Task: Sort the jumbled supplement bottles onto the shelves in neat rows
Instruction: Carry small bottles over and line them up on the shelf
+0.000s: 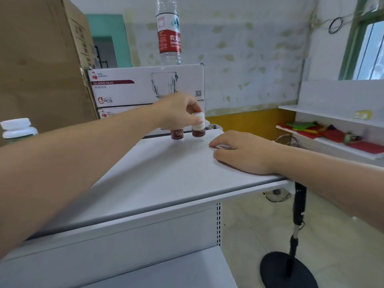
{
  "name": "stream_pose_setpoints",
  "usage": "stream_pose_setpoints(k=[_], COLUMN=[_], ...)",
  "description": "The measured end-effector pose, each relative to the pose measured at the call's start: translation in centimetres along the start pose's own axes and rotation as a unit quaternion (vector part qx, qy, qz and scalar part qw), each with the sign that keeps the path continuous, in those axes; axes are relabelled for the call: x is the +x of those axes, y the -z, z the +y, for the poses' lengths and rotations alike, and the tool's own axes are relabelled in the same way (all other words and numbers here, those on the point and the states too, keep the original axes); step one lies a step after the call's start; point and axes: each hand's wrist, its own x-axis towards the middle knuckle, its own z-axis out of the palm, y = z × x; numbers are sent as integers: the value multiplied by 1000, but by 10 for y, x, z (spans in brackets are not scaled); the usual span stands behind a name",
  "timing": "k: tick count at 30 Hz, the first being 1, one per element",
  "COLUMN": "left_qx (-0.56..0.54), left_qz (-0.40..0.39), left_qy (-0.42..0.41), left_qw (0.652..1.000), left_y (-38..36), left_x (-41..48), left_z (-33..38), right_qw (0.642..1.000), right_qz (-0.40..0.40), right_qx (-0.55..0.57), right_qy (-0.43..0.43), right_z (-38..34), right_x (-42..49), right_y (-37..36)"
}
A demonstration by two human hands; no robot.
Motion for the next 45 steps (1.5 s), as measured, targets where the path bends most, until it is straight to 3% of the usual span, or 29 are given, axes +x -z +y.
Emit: stream_pose_setpoints(k=[28, 34, 39, 45], left_qx=[13, 120, 158, 183], left_qz=[-20, 12, -24, 7], left_qy=[56, 87, 133, 187], left_qw=[998, 989, 978, 965], left_y=[6, 32, 46, 63], left_x=[7, -58, -132, -231], left_z=[-27, -20, -19, -26], right_qw=[999, 998, 994, 990], right_qz=[-9, 6, 37, 64], right_qx=[-21, -41, -86, -83], right_qy=[28, 40, 53, 89], right_z=[1, -2, -6, -51], right_x=[4, 2, -8, -26], right_y=[0, 2, 7, 3])
